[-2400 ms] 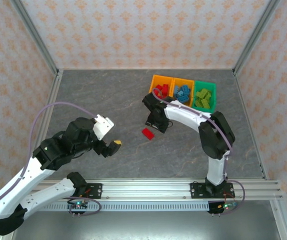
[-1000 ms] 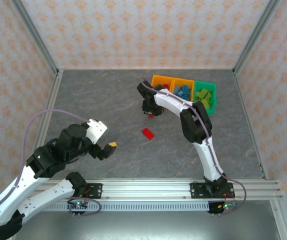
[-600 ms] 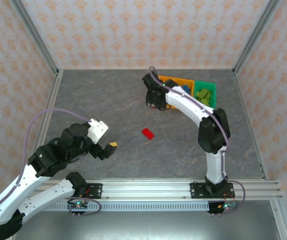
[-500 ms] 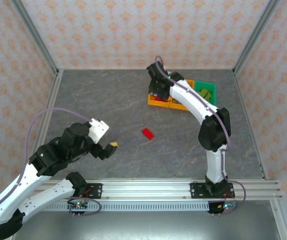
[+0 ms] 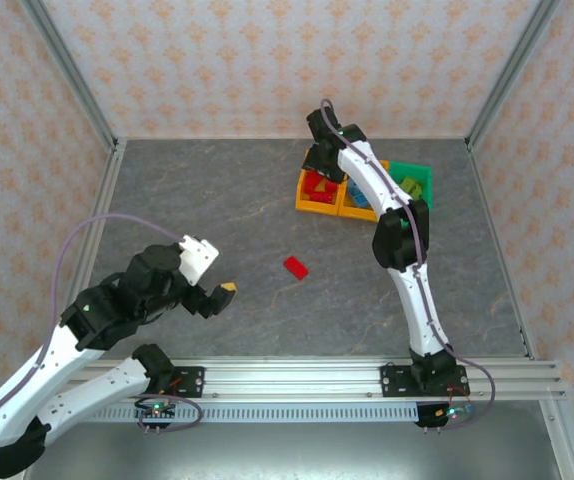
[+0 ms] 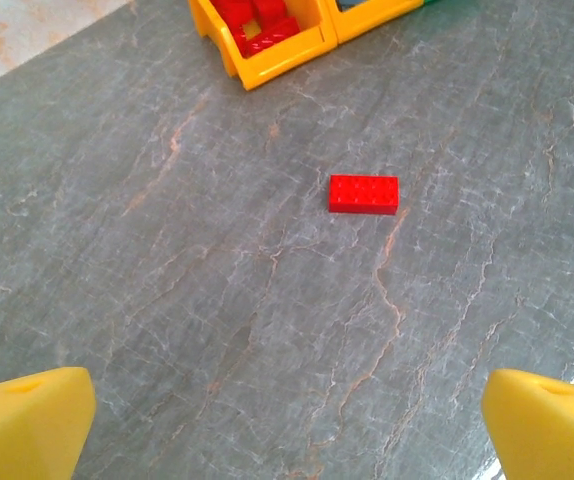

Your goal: Sort the legos into containers by color

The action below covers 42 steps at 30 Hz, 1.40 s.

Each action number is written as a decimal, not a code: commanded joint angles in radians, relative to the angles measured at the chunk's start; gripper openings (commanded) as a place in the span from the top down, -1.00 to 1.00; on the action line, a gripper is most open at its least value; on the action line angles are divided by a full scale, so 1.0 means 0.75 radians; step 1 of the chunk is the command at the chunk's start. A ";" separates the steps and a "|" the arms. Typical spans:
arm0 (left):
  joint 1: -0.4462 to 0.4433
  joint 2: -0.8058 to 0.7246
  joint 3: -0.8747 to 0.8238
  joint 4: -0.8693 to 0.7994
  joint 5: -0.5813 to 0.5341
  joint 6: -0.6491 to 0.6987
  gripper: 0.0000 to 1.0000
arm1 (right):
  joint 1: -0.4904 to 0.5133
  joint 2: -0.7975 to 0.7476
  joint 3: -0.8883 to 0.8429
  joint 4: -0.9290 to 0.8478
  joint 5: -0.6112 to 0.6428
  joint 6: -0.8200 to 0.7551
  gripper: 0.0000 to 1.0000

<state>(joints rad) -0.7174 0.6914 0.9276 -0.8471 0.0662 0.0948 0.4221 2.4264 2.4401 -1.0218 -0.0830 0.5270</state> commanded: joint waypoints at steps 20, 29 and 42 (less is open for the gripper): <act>-0.019 1.308 0.480 0.219 0.204 -0.330 -1.00 | 0.088 -1.617 -1.611 0.073 0.184 0.363 -0.99; -0.037 1.685 0.700 0.222 0.230 -0.272 -0.91 | 0.088 -1.764 -1.698 -0.015 0.194 0.402 -0.99; -0.064 1.819 0.661 0.234 0.085 -0.269 -0.40 | 0.088 -1.716 -1.664 -0.013 0.165 0.396 -0.99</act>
<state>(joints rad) -0.7612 2.0449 1.4448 -0.6754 0.1585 -0.1059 0.4877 1.1316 1.1809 -1.0103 0.0269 0.8124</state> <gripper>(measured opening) 0.710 0.993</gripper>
